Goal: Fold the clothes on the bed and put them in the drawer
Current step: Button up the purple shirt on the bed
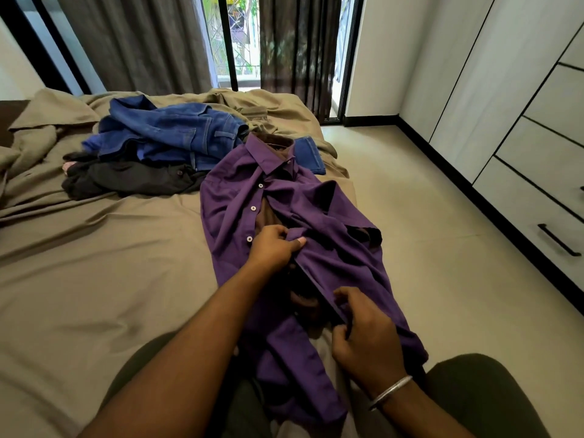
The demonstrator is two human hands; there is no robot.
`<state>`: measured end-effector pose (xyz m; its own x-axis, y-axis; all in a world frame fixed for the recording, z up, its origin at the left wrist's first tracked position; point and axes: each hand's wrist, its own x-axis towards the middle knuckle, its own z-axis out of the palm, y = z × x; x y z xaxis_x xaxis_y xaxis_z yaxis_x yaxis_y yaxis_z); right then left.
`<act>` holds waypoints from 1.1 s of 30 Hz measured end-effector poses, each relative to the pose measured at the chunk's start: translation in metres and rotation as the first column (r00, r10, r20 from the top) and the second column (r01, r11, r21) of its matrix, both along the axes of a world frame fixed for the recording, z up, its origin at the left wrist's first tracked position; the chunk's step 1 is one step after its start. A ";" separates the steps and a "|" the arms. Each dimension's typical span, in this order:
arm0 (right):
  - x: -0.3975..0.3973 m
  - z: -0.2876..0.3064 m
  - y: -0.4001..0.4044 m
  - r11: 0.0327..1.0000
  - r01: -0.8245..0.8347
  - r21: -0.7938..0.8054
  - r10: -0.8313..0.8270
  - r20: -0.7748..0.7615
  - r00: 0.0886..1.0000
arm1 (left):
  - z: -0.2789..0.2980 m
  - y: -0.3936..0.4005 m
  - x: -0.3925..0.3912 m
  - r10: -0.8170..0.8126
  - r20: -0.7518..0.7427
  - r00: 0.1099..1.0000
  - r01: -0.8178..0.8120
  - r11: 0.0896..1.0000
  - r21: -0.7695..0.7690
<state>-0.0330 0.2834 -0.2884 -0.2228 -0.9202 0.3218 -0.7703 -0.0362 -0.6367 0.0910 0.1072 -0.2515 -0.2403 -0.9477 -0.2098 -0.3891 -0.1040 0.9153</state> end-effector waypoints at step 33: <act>0.036 -0.010 0.033 0.935 -0.036 0.353 0.135 -0.259 0.956 | 0.000 0.037 0.064 -0.449 0.834 0.321 0.765 0.642 0.051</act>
<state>0.0028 0.3165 -0.2983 -0.0865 -0.9960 0.0220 -0.9198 0.0714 -0.3858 0.1546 0.1439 -0.2516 -0.6850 -0.6309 -0.3642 -0.7155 0.6767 0.1735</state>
